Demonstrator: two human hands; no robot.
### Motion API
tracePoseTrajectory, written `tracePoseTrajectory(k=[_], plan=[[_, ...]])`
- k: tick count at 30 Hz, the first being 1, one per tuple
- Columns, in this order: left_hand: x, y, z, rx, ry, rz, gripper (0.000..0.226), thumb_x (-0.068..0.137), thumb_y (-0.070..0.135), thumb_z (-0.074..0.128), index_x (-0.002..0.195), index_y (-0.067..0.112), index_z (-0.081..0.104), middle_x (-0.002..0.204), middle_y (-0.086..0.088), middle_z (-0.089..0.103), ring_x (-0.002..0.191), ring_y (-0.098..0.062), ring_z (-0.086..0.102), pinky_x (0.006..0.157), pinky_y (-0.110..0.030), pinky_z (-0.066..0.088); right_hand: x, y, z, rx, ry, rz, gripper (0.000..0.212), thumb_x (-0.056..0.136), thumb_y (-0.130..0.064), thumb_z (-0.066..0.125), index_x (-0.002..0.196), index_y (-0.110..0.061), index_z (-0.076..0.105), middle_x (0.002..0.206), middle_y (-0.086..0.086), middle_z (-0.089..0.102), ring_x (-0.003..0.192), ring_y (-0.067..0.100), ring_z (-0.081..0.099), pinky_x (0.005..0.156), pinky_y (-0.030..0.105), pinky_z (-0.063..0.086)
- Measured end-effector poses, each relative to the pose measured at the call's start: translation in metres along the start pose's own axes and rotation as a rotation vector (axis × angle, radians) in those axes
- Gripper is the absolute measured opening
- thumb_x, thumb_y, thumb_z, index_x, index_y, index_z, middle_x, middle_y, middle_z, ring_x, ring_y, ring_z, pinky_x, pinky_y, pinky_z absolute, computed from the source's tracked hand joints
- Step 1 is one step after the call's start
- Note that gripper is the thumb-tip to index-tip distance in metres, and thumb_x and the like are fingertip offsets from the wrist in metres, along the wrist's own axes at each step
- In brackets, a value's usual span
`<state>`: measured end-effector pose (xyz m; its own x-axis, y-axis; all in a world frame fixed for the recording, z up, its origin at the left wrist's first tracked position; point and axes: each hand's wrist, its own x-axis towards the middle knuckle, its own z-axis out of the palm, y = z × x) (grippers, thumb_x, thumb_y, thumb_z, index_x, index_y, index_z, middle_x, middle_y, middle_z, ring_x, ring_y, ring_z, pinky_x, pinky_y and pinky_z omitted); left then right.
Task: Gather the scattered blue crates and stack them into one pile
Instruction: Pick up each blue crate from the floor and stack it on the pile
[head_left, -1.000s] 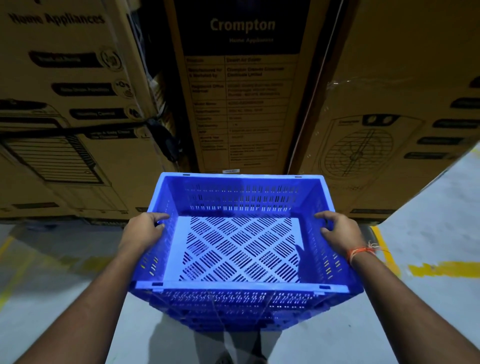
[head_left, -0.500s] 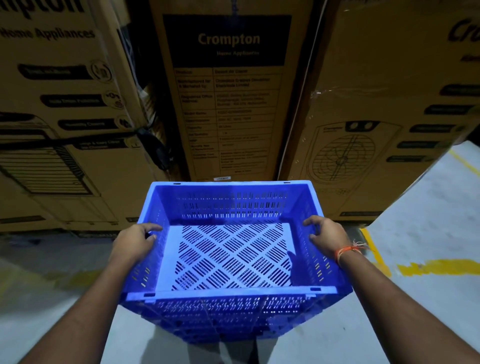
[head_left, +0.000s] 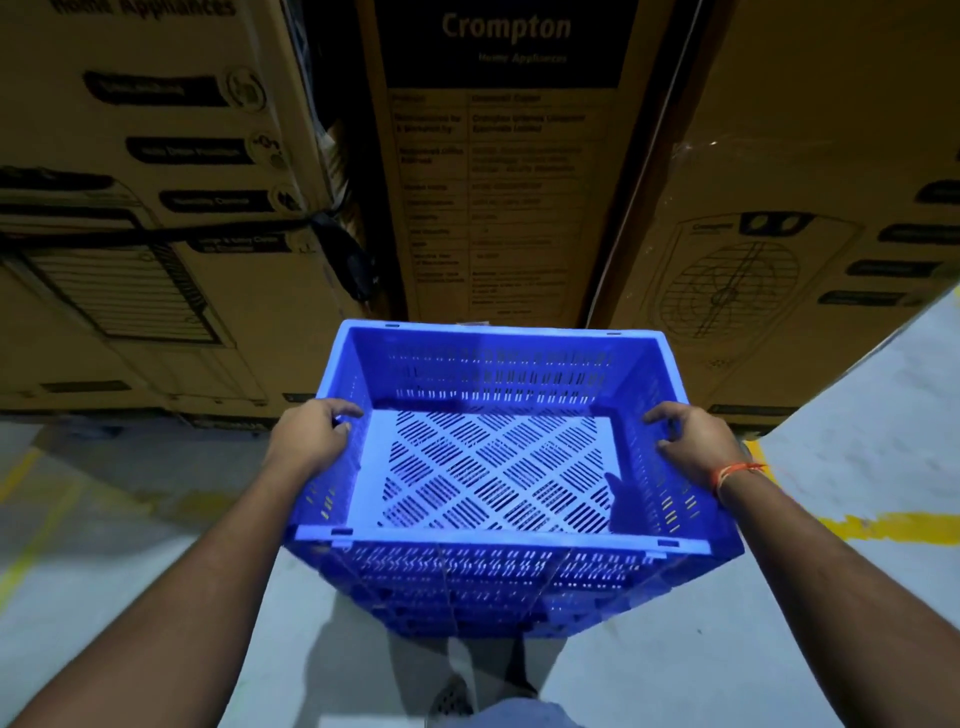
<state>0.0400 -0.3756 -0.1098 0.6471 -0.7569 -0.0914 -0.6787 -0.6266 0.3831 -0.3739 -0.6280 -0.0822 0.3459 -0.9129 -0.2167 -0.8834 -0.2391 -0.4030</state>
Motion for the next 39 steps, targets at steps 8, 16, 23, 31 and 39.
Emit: tracePoseTrajectory(k=[8,16,23,31,39], plan=[[0.012,0.003,-0.005,-0.003,0.013,0.015,0.025,0.086,0.021,0.063,0.105,0.031,0.076,0.104,-0.003,0.075,0.092,-0.023,0.069,0.08,-0.03,0.052,0.007,-0.004,0.006,-0.076,0.037,-0.004,0.033,0.075,-0.017,0.07,0.102,-0.034,0.068,0.099,0.009,0.071,0.088,0.028,0.067,0.072,0.027,0.048],[0.006,0.006,-0.007,0.002,0.024,0.051,0.025,0.088,0.018,0.062,0.106,0.028,0.076,0.11,0.0,0.075,0.102,-0.021,0.068,0.087,-0.03,0.051,0.003,0.005,0.005,-0.039,0.019,-0.05,0.036,0.075,-0.012,0.069,0.106,-0.031,0.069,0.114,0.011,0.069,0.099,0.029,0.065,0.08,0.027,0.047],[-0.007,0.01,-0.003,-0.009,0.05,0.026,0.025,0.088,0.019,0.062,0.108,0.027,0.075,0.11,-0.002,0.075,0.103,-0.023,0.068,0.086,-0.031,0.051,0.014,0.005,0.0,-0.089,0.003,-0.054,0.038,0.069,-0.009,0.071,0.101,-0.029,0.071,0.102,0.012,0.07,0.089,0.029,0.065,0.075,0.024,0.045],[-0.006,0.009,-0.004,-0.018,0.041,-0.008,0.026,0.088,0.019,0.061,0.109,0.028,0.075,0.115,-0.001,0.073,0.102,-0.021,0.067,0.084,-0.03,0.052,0.011,0.004,0.001,-0.066,0.036,-0.059,0.036,0.075,-0.012,0.071,0.105,-0.03,0.07,0.105,0.011,0.069,0.093,0.028,0.065,0.082,0.03,0.05],[-0.006,0.007,-0.002,-0.001,0.053,-0.01,0.027,0.089,0.021,0.061,0.11,0.03,0.074,0.113,-0.001,0.074,0.092,-0.019,0.068,0.073,-0.027,0.05,0.007,0.002,0.001,-0.083,0.047,-0.05,0.035,0.077,-0.016,0.071,0.108,-0.033,0.068,0.11,0.01,0.068,0.089,0.026,0.064,0.075,0.027,0.049]])
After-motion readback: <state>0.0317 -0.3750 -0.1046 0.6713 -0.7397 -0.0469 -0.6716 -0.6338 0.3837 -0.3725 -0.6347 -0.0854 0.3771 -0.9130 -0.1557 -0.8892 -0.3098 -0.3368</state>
